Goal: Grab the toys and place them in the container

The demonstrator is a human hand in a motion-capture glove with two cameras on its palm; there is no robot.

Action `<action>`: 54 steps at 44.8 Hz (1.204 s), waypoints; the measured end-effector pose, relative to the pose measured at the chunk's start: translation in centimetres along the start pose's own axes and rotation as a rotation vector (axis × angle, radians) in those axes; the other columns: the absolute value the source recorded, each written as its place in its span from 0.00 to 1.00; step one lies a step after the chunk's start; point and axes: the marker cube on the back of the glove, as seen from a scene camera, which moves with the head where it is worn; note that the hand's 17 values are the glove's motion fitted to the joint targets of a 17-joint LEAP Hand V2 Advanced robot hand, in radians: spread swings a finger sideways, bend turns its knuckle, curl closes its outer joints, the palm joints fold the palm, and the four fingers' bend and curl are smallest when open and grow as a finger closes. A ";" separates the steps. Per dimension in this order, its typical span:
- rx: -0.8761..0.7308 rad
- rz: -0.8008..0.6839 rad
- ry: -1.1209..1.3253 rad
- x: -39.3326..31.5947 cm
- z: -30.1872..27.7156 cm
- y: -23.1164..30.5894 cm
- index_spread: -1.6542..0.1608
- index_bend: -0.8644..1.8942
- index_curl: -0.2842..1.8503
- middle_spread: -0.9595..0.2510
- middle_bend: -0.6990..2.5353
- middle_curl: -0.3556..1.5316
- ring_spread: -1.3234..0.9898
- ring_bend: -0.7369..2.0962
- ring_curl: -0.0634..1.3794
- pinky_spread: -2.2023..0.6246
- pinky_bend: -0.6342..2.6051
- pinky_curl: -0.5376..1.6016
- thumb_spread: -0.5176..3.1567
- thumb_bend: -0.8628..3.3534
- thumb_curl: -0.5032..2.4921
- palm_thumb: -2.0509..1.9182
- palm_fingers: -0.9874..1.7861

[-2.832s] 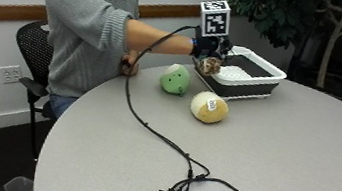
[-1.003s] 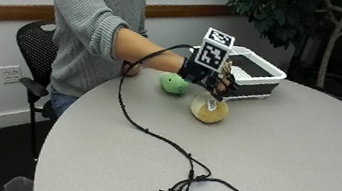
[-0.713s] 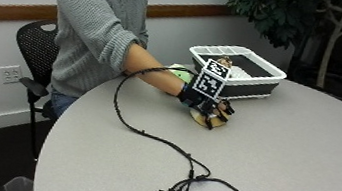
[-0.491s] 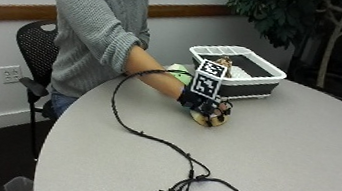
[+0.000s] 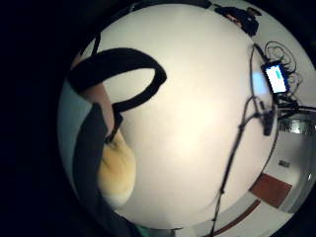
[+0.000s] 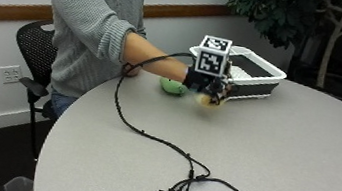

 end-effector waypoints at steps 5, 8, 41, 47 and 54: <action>0.072 -0.077 0.015 -1.1 -6.1 -0.2 0.68 0.53 0.47 0.46 0.39 0.47 0.31 0.56 0.43 0.64 0.47 0.44 0.41 0.25 0.42 0.67 0.63; 0.115 -0.106 -0.004 -2.0 -9.6 -0.4 0.68 0.55 0.49 0.45 0.40 0.49 0.31 0.56 0.45 0.64 0.48 0.45 0.39 0.25 0.43 0.68 0.62; 0.053 -0.324 -0.039 -25.8 -7.0 -9.3 0.69 0.58 0.61 0.41 0.44 0.65 0.27 0.60 0.58 0.64 0.54 0.49 0.31 0.24 0.53 0.67 0.54; 0.018 -0.308 -0.016 -25.4 -4.7 -9.8 0.69 0.58 0.62 0.40 0.43 0.67 0.26 0.60 0.60 0.64 0.55 0.50 0.31 0.24 0.54 0.67 0.52; -0.165 -0.269 0.052 -24.5 -0.4 -9.4 0.68 0.52 0.62 0.40 0.41 0.67 0.28 0.59 0.61 0.66 0.58 0.50 0.33 0.23 0.54 0.65 0.44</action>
